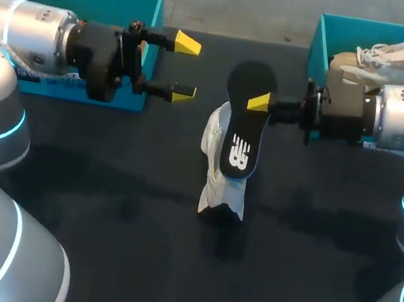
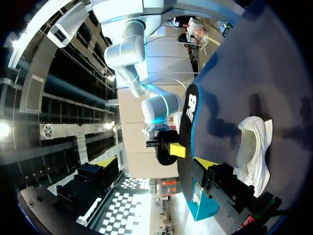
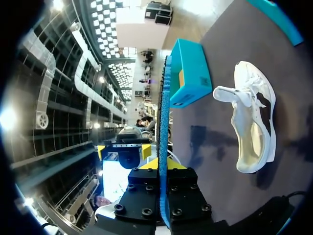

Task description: Take the shoe out of the shoebox, open the shoe tongue, remove and reinsert the insole, then place the shoe into the shoebox

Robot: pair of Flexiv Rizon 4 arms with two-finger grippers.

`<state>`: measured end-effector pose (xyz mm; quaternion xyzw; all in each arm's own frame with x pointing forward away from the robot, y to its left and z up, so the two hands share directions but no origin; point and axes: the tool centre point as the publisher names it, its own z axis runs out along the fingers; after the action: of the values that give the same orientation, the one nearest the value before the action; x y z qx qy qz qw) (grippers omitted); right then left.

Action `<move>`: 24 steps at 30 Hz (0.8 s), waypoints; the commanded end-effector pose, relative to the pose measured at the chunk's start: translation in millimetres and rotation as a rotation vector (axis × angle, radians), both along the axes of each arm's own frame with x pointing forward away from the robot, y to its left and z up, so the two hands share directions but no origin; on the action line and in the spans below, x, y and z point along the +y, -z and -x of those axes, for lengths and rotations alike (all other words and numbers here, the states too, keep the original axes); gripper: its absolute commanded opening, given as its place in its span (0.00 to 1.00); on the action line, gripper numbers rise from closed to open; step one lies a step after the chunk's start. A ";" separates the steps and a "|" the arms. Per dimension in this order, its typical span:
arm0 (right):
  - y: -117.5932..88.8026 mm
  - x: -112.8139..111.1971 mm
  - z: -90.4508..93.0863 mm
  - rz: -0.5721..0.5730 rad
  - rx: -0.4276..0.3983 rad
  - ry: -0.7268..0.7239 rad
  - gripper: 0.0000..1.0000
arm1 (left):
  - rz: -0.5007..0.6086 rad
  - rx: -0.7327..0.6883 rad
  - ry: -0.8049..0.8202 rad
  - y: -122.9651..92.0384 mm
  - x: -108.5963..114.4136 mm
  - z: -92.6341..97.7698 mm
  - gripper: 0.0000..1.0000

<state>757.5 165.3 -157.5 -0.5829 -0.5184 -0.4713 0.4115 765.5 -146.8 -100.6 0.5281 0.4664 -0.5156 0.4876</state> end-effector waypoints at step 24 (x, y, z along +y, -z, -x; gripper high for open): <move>-15.5 34.6 7.5 -0.085 0.000 -0.073 0.00 | 0.096 -0.014 -0.056 25.1 -21.6 -9.2 0.94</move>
<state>746.9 191.0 -139.5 -0.5457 -0.5193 -0.4777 0.4520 771.8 -161.2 -123.5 0.4953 0.4538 -0.5200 0.5275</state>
